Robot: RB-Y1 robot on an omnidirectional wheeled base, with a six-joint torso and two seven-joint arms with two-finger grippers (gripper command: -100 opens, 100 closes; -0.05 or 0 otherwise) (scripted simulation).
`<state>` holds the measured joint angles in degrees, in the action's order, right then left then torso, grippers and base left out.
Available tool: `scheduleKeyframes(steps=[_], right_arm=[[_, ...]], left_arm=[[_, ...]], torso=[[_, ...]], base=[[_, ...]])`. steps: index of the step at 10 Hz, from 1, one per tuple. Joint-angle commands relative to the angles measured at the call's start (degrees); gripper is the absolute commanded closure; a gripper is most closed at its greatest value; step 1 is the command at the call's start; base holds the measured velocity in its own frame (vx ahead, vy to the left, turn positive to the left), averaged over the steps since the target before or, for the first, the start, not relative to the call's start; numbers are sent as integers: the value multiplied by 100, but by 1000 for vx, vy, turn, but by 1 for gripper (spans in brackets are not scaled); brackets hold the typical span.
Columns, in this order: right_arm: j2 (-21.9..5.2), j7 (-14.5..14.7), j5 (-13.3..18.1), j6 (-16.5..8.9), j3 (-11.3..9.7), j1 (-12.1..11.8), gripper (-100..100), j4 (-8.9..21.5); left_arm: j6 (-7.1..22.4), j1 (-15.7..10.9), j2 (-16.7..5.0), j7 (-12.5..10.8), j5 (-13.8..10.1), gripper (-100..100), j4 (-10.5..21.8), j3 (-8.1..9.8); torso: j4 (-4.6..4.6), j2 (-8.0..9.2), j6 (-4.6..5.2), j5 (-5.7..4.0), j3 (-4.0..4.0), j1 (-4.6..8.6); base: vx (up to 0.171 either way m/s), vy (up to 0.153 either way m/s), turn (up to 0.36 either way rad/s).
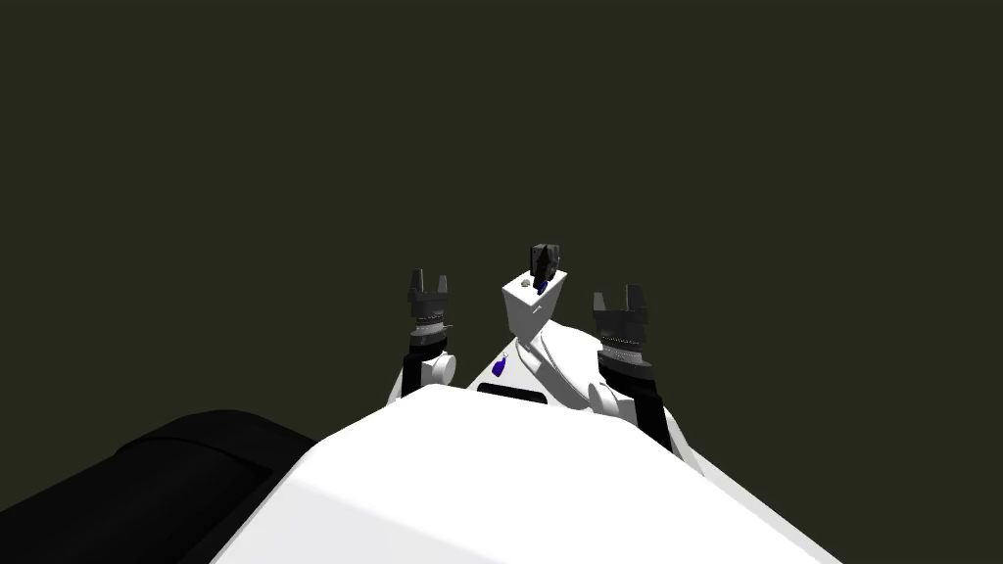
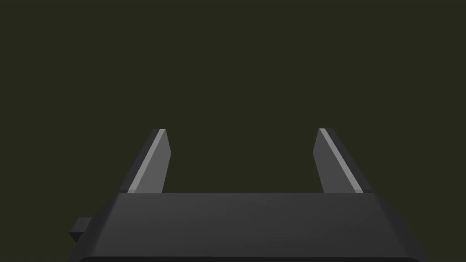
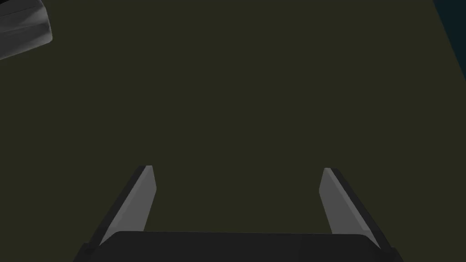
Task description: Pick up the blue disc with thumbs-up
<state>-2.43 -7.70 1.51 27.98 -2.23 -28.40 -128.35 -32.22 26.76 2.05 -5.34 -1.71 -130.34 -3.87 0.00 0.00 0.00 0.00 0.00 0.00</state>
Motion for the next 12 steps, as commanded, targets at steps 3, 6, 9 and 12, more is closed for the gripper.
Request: scheduleKeyframes(steps=[3,6,9,12], right_arm=[[-371,129,189,54,245,-359,-100,-42],[-713,282,437,110,565,-890,-100,-29],[-951,402,653,146,842,-1350,-100,33],[-1069,465,776,162,999,-1618,-100,88]], left_arm=[[0,-1,0,0,0,0,0,-1],[0,-1,0,0,0,0,0,0],[0,0,0,0,0,0,0,0],[0,0,0,0,0,0,0,0]], torso=[[-2,-8,-5,-1,-4,8],[-1,-4,-2,-2,-2,10],[0,-1,-1,-1,0,5],[0,1,0,-1,0,4]], base=[[23,-15,417],[9,-22,452],[-4,-11,380],[-9,-6,335]])
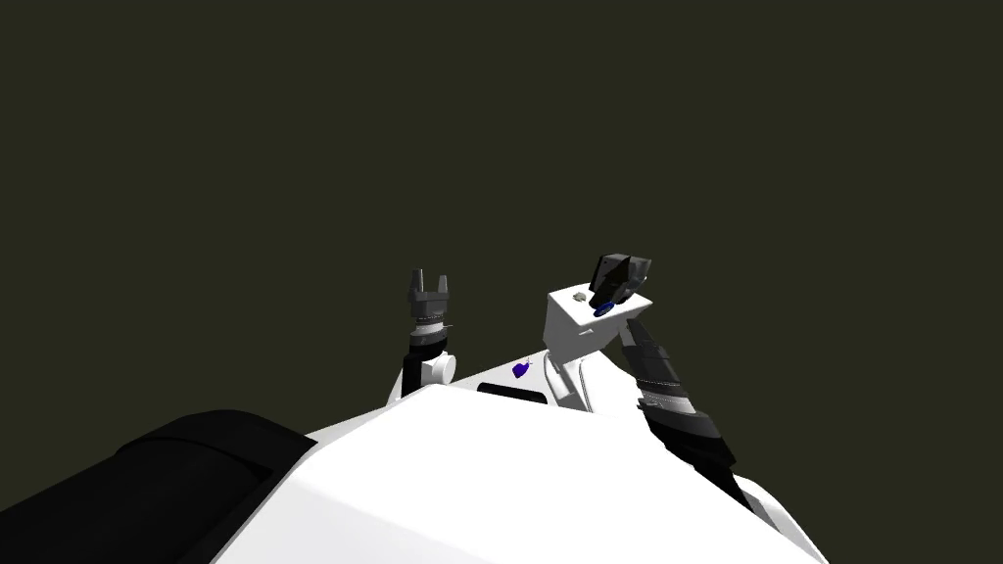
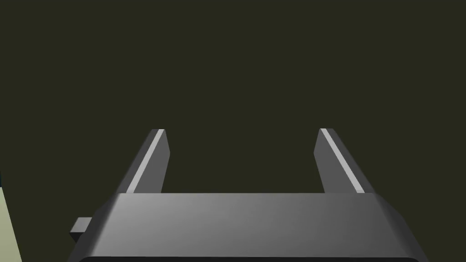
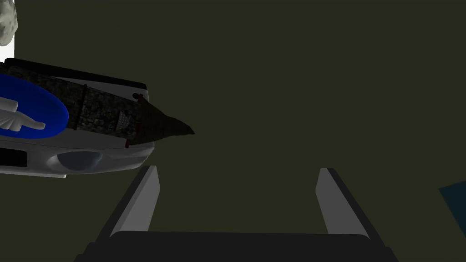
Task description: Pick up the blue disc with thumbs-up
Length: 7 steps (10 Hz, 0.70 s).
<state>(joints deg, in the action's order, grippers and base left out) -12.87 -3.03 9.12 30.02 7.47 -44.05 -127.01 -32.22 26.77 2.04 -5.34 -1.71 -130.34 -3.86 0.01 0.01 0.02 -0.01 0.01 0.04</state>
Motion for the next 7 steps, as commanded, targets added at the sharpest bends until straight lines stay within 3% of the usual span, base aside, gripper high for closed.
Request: scheduleKeyframes(steps=[1,2,3,4,5,6,7], right_arm=[[-141,64,147,-28,194,-286,-100,24],[-141,64,147,-28,194,-332,-100,24],[-256,130,289,-15,367,-586,-100,110],[-256,130,289,-15,367,-626,-100,110],[-371,196,439,-4,546,-887,-100,209],[-371,196,439,-4,546,-933,-100,209],[-487,263,597,8,728,-1170,-100,321]], left_arm=[[0,0,0,0,0,0,0,0],[0,-1,0,0,0,0,0,0],[0,0,0,0,0,0,0,0],[0,0,0,0,0,0,0,0],[0,0,0,0,0,0,0,0],[0,0,0,0,0,0,0,0],[0,0,0,0,0,0,0,0]], torso=[[0,0,0,0,0,0],[0,1,-3,0,1,0],[0,0,0,-1,0,1],[0,2,-1,0,1,2],[0,2,0,-1,1,2],[1,4,0,-1,2,3],[1,2,-1,-1,1,3]], base=[[-12,-6,404],[-13,-11,318],[-17,-8,367],[-17,-9,344],[-23,-8,373],[-21,-10,380],[-21,-9,433]])
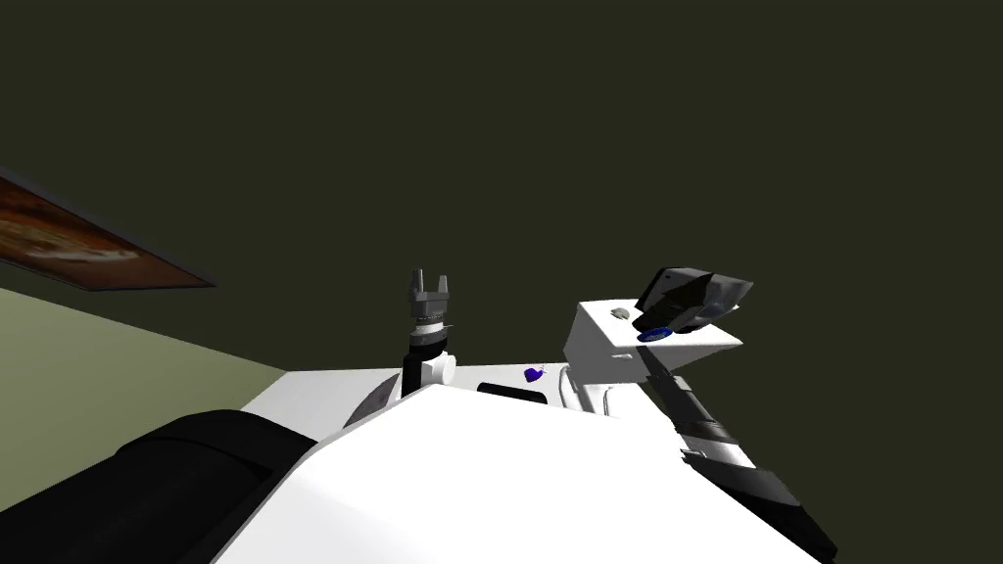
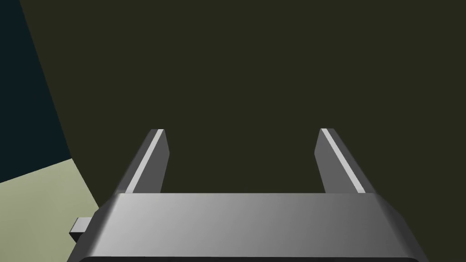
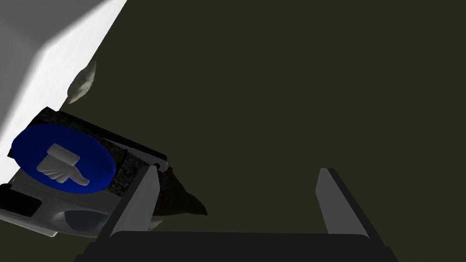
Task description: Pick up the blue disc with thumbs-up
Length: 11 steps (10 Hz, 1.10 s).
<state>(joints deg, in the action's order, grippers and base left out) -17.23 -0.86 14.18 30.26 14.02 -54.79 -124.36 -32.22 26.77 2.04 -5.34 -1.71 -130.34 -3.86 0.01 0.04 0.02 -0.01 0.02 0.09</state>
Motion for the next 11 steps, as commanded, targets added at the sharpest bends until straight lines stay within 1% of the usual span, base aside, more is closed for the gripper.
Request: scheduleKeyframes(steps=[1,2,3,4,5,6,7,8,9,10,11], right_arm=[[-52,46,91,-16,73,-179,-100,56],[-169,112,255,-5,255,-436,-100,179],[-169,112,255,-5,255,-511,-100,179],[-289,177,425,6,435,-666,-100,312],[-289,177,425,6,435,-851,-100,312],[-412,241,600,18,610,-990,-100,453],[-412,241,600,18,610,-1147,-100,453],[-539,303,779,31,778,-1346,-100,600],[-539,303,779,31,778,-1524,-100,600],[-539,303,779,31,778,-1549,-100,600],[-671,363,962,45,938,-1782,-100,751]], left_arm=[[0,0,0,0,0,0,0,0],[0,1,0,0,0,0,0,1],[0,0,0,0,0,0,0,0],[0,1,0,0,0,0,0,1],[0,0,0,0,0,0,0,0],[0,1,0,0,0,0,0,1],[0,1,0,0,0,0,0,1],[0,1,0,0,0,0,0,1],[0,0,0,0,0,0,0,1],[0,1,-1,0,0,0,0,1],[0,2,-1,0,0,0,0,2]], torso=[[0,0,0,0,0,0],[0,-1,3,-1,0,-1],[0,1,0,0,1,0],[1,0,2,0,0,0],[1,2,1,0,1,3],[1,0,3,-2,0,5],[1,1,2,-1,1,6],[1,0,4,-1,0,2],[1,2,1,-1,1,4],[1,1,6,-2,1,5],[1,-3,8,-1,-1,1]], base=[[-19,-12,302],[-29,-6,375],[-27,-8,327],[-30,-16,417],[-25,-17,321],[-31,-18,341],[-27,-10,333],[-36,-10,437],[-32,-15,304],[-14,-10,65],[-32,-6,425]])
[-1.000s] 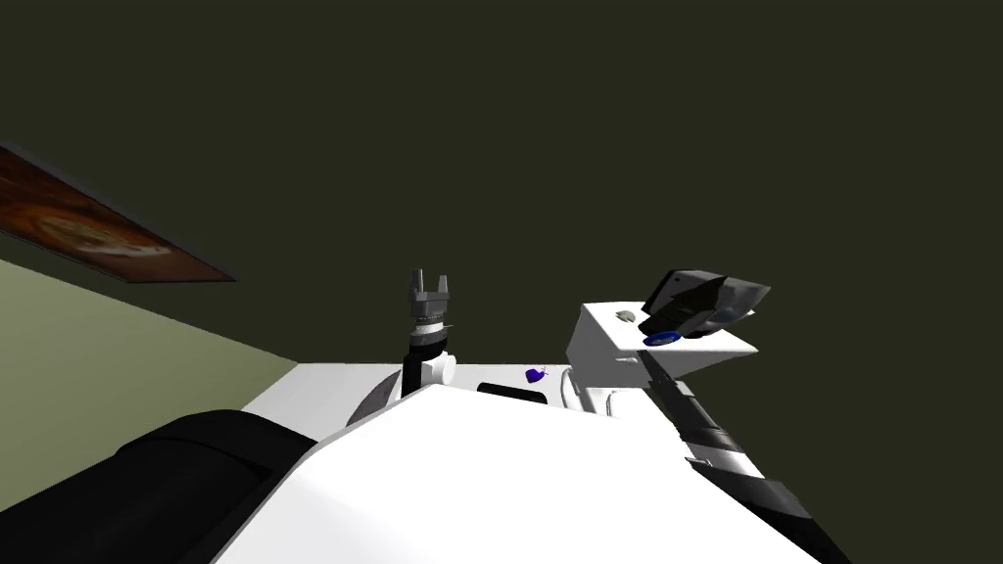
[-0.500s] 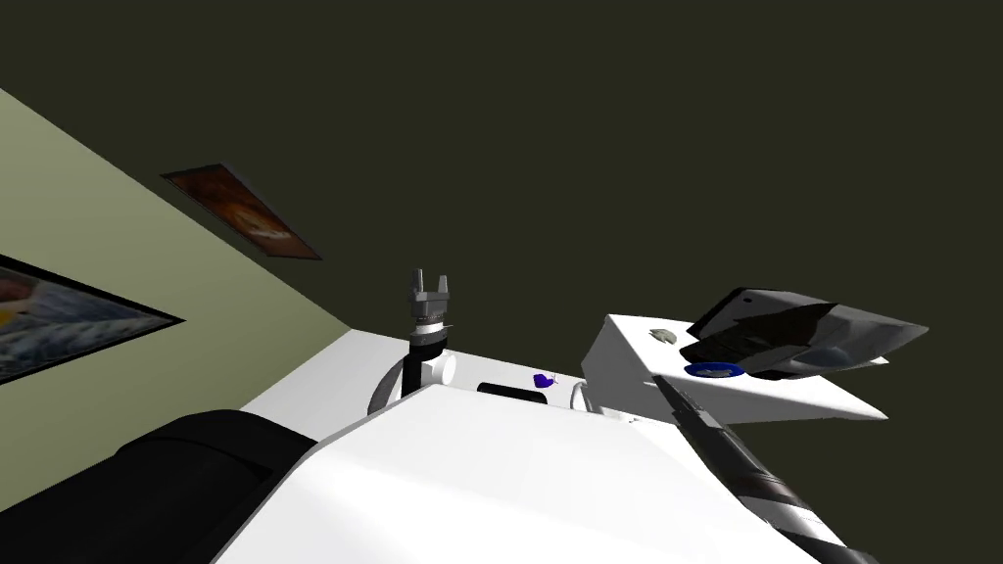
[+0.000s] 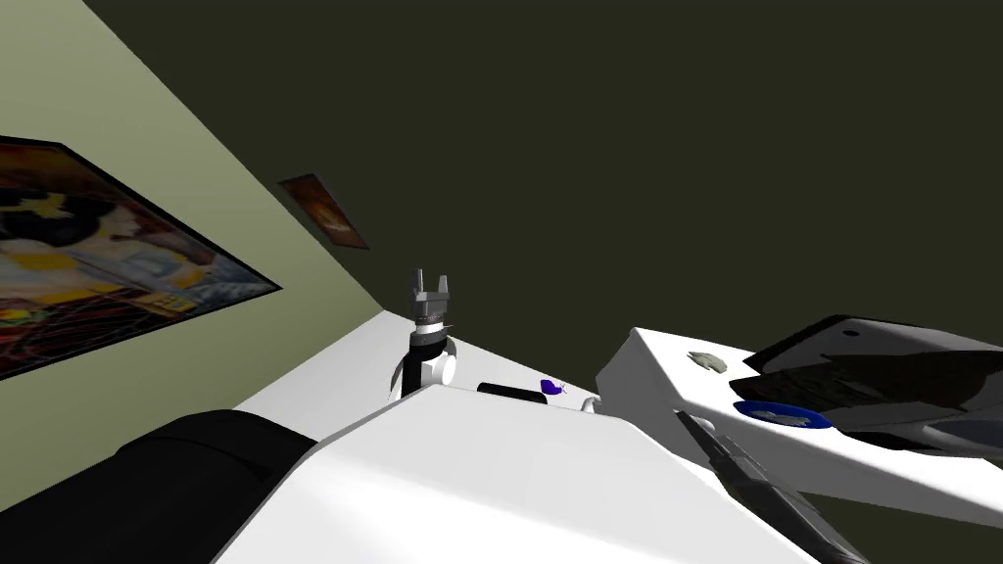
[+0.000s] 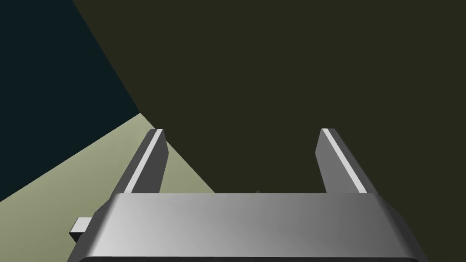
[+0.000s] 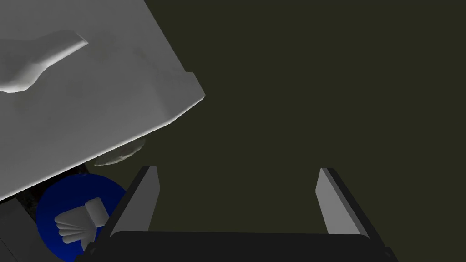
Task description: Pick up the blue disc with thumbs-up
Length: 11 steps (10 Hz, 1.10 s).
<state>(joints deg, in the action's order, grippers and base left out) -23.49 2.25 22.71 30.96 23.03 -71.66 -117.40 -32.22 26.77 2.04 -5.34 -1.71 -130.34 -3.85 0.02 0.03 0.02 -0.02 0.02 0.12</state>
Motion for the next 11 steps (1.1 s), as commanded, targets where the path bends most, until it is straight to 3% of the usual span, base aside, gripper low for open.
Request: scheduleKeyframes(steps=[1,4,9,11], right_arm=[[-44,52,109,-25,38,-212,-100,55],[-320,167,485,9,330,-752,-100,365],[-614,273,868,48,586,-1577,-100,681],[-926,370,1235,91,808,-2037,-100,994]], left_arm=[[0,0,0,0,0,0,0,0],[0,1,0,0,0,0,0,1],[0,1,-1,0,0,0,0,1],[0,1,-1,0,0,0,0,1]], torso=[[0,0,0,0,0,0],[2,3,6,-3,2,8],[1,2,3,-4,1,18],[1,2,5,-4,1,14]], base=[[-32,-20,271],[-44,-25,340],[-42,-33,310],[-63,-36,409]])
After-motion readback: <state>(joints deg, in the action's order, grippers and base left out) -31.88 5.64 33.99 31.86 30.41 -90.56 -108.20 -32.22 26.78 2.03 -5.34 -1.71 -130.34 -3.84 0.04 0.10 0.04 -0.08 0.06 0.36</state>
